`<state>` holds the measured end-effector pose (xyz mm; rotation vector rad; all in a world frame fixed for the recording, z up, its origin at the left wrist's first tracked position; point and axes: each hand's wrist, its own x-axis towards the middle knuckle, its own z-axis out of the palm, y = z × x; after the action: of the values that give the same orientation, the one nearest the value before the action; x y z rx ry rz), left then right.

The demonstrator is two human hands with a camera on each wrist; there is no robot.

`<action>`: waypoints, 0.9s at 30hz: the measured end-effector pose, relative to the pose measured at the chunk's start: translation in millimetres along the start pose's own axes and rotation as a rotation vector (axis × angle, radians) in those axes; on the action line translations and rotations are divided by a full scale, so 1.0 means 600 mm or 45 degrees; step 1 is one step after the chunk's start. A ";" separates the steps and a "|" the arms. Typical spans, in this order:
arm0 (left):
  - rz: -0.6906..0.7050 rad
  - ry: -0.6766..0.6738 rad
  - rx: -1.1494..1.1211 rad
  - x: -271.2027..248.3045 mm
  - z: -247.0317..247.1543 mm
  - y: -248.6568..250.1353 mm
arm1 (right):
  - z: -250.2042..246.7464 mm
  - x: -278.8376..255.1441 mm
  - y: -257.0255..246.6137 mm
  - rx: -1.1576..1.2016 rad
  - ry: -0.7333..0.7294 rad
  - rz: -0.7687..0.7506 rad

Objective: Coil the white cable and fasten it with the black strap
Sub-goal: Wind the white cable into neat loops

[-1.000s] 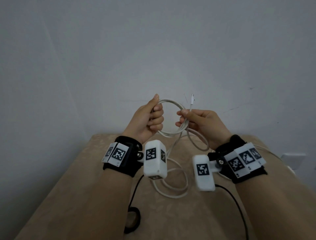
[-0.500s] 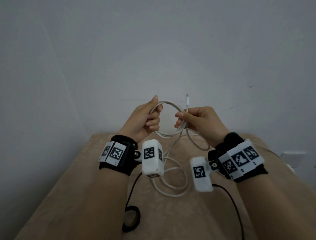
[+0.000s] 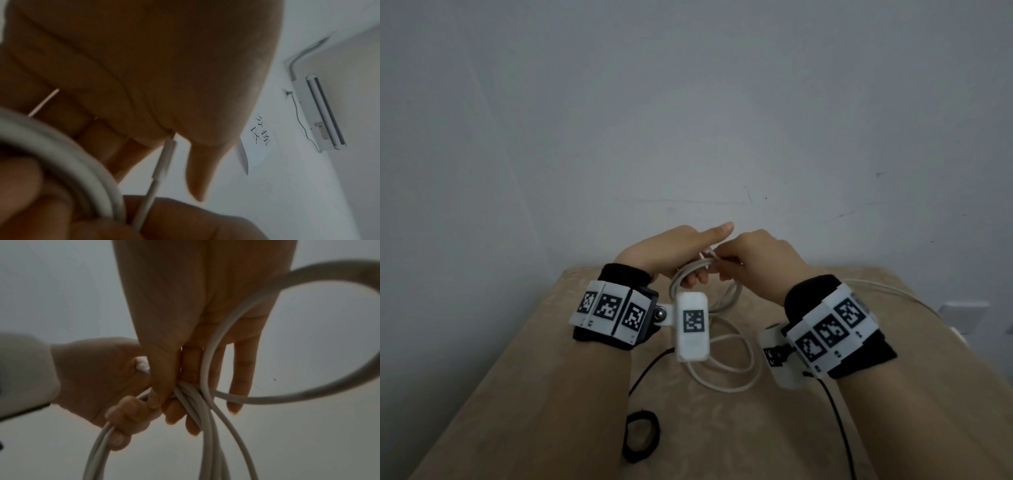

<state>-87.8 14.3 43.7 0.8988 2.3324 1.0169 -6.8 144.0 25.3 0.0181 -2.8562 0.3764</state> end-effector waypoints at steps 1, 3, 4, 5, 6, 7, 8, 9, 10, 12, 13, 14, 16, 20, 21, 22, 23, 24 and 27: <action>-0.016 -0.006 0.017 0.002 -0.001 -0.002 | -0.001 0.000 -0.002 -0.037 -0.009 0.000; -0.027 -0.051 0.002 0.005 -0.007 -0.008 | -0.002 0.000 -0.005 -0.088 -0.034 -0.010; -0.021 -0.081 -0.019 0.003 -0.011 -0.012 | -0.001 0.000 -0.005 -0.103 -0.040 -0.023; -0.005 -0.106 -0.042 0.001 -0.014 -0.015 | 0.000 0.001 -0.006 -0.110 -0.035 -0.039; 0.016 -0.120 -0.059 -0.001 -0.017 -0.016 | 0.002 0.002 -0.006 -0.108 -0.024 -0.052; 0.034 -0.122 -0.059 -0.002 -0.017 -0.017 | 0.004 0.002 -0.005 -0.090 -0.010 -0.061; 0.043 -0.112 -0.036 -0.001 -0.015 -0.017 | 0.006 0.003 -0.003 -0.053 0.003 -0.065; 0.046 -0.095 0.000 0.001 -0.012 -0.016 | 0.008 0.004 0.001 -0.002 0.016 -0.070; 0.048 -0.075 0.029 0.004 -0.007 -0.014 | 0.010 0.005 0.006 0.056 0.032 -0.080; 0.068 -0.053 0.012 0.010 0.000 -0.012 | 0.010 0.007 0.018 0.172 0.087 -0.098; 0.085 -0.043 -0.035 0.012 0.003 -0.011 | 0.008 0.007 0.023 0.224 0.128 -0.100; 0.099 -0.020 -0.091 0.013 0.005 -0.010 | 0.007 0.008 0.026 0.271 0.172 -0.091; 0.119 0.088 -0.160 0.017 0.006 -0.009 | 0.004 0.007 0.031 0.368 0.261 -0.045; 0.219 0.376 -0.203 0.025 -0.003 -0.016 | -0.009 -0.002 0.048 0.475 0.243 0.159; 0.231 0.408 -0.212 0.024 -0.006 -0.019 | -0.013 -0.004 0.054 0.496 0.211 0.216; 0.232 0.421 -0.217 0.023 -0.008 -0.022 | -0.017 -0.006 0.061 0.533 0.174 0.269; 0.232 0.421 -0.216 0.020 -0.010 -0.024 | -0.021 -0.008 0.064 0.600 0.125 0.321; 0.237 0.420 -0.212 0.018 -0.012 -0.027 | -0.023 -0.008 0.067 0.691 0.064 0.367; 0.262 0.489 -0.225 0.017 -0.018 -0.033 | -0.020 -0.009 0.067 0.993 -0.095 0.435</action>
<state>-108.9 6.2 34.3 0.9559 2.4344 1.5754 -0.3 186.0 25.1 -0.3134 -2.5787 1.5479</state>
